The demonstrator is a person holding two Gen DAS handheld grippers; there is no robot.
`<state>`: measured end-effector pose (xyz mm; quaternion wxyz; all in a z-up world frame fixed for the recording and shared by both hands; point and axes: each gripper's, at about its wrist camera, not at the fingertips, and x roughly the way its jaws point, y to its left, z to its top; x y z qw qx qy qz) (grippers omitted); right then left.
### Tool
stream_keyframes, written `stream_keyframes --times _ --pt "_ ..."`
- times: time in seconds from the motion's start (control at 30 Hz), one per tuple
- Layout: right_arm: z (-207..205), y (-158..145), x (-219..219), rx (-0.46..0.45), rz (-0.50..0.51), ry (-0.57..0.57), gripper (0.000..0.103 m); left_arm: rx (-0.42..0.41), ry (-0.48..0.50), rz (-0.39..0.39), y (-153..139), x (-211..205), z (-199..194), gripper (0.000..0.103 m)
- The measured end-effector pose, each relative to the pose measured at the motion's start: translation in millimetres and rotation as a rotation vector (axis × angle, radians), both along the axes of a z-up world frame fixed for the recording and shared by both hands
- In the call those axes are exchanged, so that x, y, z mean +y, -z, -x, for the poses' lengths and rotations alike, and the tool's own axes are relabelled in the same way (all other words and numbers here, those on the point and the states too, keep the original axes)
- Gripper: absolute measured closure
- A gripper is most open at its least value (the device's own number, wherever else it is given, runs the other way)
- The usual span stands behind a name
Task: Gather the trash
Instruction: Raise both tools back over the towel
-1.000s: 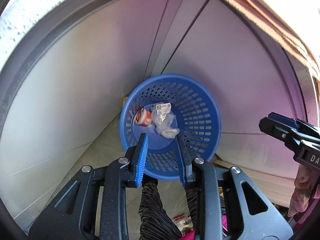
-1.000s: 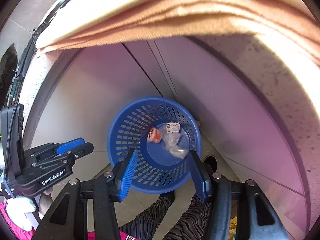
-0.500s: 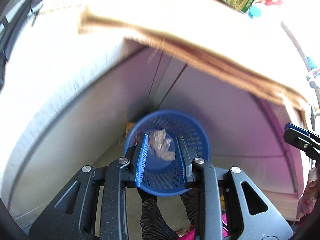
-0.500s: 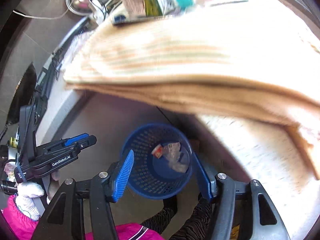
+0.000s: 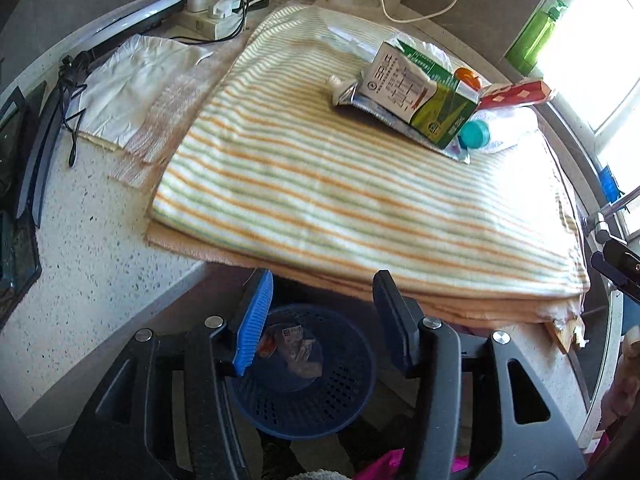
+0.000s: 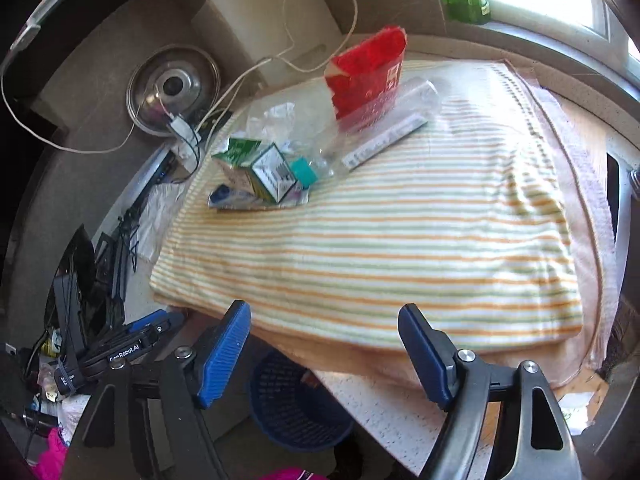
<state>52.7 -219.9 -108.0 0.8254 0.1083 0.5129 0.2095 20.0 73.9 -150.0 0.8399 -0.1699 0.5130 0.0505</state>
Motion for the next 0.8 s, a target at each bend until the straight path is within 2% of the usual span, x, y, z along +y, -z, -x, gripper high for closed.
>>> stream_keyframes --times 0.07,0.23,0.33,0.57,0.8 --pt "-13 -10 -11 -0.018 -0.014 0.016 0.023 -0.01 -0.012 0.0 -7 -4 -8 0.043" --pt "-48 -34 -35 -0.068 -0.039 0.056 0.022 -0.038 -0.036 -0.004 -20 -12 -28 0.043" --pt "-72 -48 -48 -0.083 -0.078 0.076 0.022 -0.055 -0.047 0.023 -29 -12 -39 0.043" --pt "-138 -57 -77 -0.026 -0.183 0.138 0.024 -0.078 -0.054 0.056 -46 -21 -67 0.043" --pt "-192 -58 -78 0.003 -0.178 0.104 0.03 -0.061 -0.081 0.108 -51 -27 -97 0.043"
